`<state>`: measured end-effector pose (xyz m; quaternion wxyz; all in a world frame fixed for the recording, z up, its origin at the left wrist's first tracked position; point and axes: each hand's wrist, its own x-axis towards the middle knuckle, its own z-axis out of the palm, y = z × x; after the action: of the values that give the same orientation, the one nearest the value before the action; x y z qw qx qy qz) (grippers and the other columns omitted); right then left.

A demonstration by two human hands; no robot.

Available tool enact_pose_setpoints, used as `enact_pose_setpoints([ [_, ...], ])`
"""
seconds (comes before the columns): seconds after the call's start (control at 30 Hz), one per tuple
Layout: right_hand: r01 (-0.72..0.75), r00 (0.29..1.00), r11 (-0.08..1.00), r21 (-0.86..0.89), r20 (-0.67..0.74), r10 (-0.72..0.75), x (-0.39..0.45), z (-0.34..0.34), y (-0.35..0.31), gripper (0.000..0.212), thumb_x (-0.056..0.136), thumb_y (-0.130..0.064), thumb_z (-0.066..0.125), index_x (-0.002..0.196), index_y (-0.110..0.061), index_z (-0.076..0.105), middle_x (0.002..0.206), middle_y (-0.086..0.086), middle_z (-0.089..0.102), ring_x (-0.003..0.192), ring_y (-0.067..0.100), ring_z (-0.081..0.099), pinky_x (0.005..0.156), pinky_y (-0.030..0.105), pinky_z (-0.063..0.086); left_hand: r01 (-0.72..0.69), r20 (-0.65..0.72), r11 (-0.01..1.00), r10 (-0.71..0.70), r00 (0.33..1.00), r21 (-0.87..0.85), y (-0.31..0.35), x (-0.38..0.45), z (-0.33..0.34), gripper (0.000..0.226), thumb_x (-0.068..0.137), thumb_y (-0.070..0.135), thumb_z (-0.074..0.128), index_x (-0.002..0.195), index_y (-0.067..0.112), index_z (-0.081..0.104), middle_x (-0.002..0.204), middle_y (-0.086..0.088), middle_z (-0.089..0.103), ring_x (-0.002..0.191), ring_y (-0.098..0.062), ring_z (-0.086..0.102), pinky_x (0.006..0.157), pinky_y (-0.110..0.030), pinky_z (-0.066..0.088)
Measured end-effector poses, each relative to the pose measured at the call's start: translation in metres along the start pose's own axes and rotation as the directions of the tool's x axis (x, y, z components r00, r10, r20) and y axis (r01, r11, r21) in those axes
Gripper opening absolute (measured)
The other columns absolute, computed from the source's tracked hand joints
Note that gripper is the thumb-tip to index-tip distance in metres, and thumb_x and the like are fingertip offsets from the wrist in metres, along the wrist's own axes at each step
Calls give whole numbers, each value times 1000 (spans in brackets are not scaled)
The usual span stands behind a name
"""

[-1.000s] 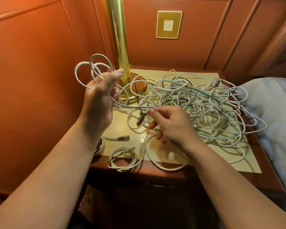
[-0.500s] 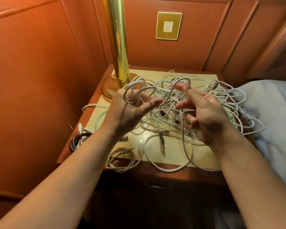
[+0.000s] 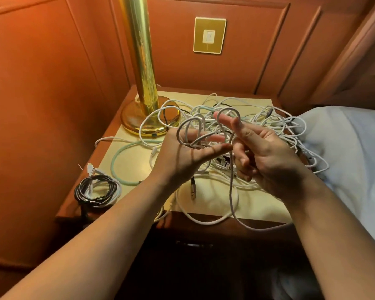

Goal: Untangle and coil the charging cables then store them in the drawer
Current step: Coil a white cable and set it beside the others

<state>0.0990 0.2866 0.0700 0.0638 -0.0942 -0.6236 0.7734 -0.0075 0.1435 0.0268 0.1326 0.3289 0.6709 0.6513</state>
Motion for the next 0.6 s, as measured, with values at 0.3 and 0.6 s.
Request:
enact_pose_setpoints([
  [0.3, -94, 969, 995, -33, -232, 84, -9, 2, 17, 32, 101, -15, 61, 130, -28, 63, 62, -2, 60, 45, 11, 44, 37, 23, 36, 18, -49, 998, -21, 999, -62, 5, -1, 14, 12, 94, 14, 73, 85, 7, 71, 67, 7, 67, 65, -2, 62, 64, -15, 47],
  [0.6, 50, 926, 907, -419, -321, -199, -27, 15, 40, 56, 86, -36, 83, 128, -30, 46, 89, 6, 76, 56, 23, 73, 46, 38, 59, 85, 6, 987, -85, 996, -140, 35, 3, 7, 16, 101, 12, 58, 87, 16, 65, 54, 15, 46, 51, 3, 43, 53, -12, 39],
])
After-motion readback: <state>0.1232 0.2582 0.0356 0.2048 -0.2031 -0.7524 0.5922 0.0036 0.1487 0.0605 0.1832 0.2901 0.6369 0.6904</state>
